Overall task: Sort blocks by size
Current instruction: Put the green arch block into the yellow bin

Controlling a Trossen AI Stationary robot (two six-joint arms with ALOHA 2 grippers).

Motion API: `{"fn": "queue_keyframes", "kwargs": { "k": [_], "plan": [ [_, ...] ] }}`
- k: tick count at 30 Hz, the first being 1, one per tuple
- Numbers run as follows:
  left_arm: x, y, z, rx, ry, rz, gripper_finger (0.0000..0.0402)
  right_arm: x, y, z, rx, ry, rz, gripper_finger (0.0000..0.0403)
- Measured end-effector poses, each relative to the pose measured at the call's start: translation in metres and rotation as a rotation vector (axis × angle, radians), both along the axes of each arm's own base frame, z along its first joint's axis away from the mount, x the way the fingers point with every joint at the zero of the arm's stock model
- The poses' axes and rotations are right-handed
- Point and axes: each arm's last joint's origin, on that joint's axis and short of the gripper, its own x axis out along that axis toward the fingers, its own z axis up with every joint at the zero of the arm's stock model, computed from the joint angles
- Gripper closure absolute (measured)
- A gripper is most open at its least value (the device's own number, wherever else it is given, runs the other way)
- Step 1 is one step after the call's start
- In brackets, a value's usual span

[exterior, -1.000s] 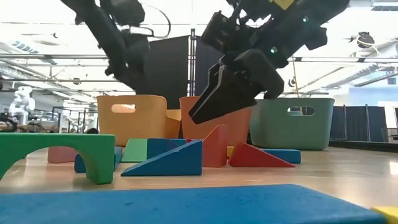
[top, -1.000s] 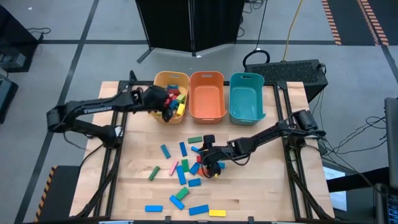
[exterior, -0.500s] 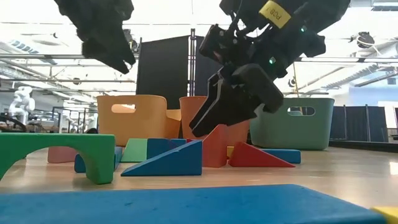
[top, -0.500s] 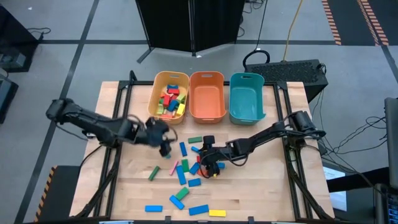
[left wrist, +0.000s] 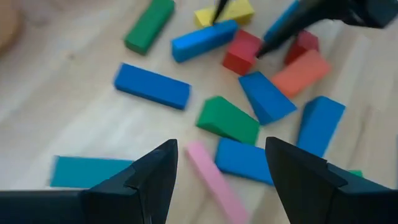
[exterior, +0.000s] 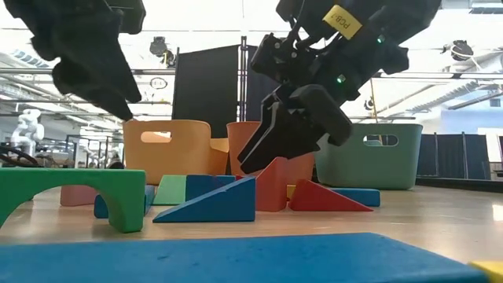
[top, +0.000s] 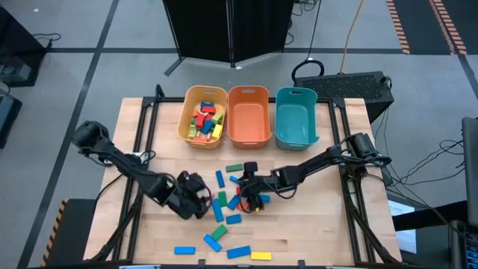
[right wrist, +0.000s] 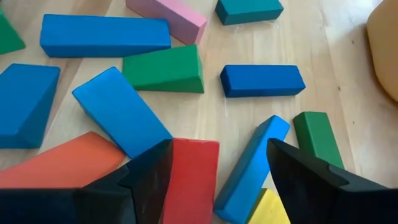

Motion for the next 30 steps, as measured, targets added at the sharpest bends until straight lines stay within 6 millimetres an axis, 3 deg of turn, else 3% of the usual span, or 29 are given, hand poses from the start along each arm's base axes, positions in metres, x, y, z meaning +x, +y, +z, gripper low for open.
{"fn": "queue_keyframes", "kwargs": {
  "k": [9,21,30],
  "plan": [
    [0.015,-0.037,-0.02,-0.049,-0.132,-0.1,0.0158,0.0,0.0,0.0,0.021,-0.002,-0.018,0.0156],
    [0.039,-0.094,-0.037,-0.05,-0.122,-0.183,0.0158,-0.004,0.017,0.0,0.065,-0.004,-0.011,0.0156],
    [0.053,-0.111,-0.046,-0.028,-0.019,-0.17,0.0158,-0.007,0.029,0.001,0.068,-0.015,0.018,0.0156]
  ]
}}
